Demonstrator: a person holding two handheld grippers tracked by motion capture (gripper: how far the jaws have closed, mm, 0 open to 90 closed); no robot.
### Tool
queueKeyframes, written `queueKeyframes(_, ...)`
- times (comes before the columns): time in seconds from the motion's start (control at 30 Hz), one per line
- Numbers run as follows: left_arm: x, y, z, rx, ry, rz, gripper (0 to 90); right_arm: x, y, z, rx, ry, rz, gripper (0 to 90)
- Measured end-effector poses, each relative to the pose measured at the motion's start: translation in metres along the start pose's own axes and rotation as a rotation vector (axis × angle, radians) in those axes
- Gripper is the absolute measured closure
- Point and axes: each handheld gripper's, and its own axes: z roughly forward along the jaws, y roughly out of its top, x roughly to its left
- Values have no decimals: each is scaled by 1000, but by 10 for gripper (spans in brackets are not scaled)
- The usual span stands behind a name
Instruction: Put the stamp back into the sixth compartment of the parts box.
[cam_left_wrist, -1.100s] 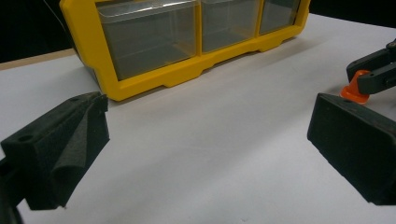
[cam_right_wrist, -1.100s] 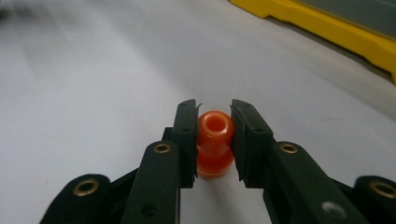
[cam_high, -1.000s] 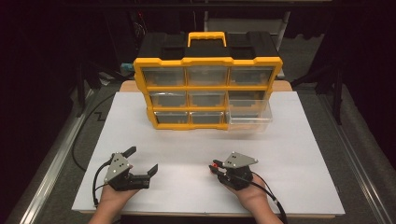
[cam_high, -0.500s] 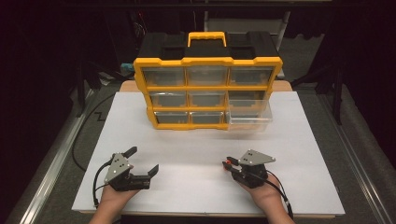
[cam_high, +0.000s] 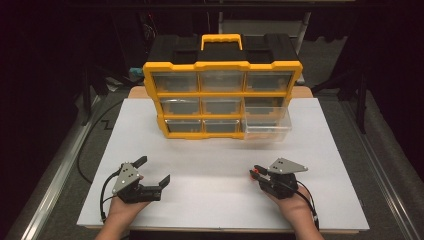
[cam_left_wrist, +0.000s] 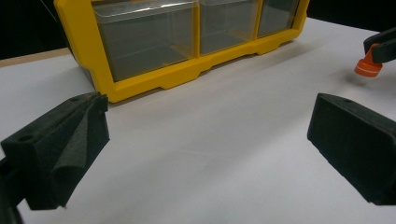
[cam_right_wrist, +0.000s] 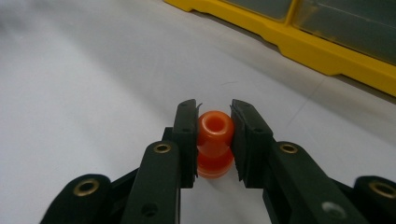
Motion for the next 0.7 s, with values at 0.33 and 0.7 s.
queueKeyframes(0.33, 1, 0, 1, 22, -1, -5, 4, -16, -7, -8, 7, -43, 38, 740)
queueKeyframes(0.7, 3, 1, 3, 21, -10, -13, 5, -24, -9, -11, 13, -60, 68, 739)
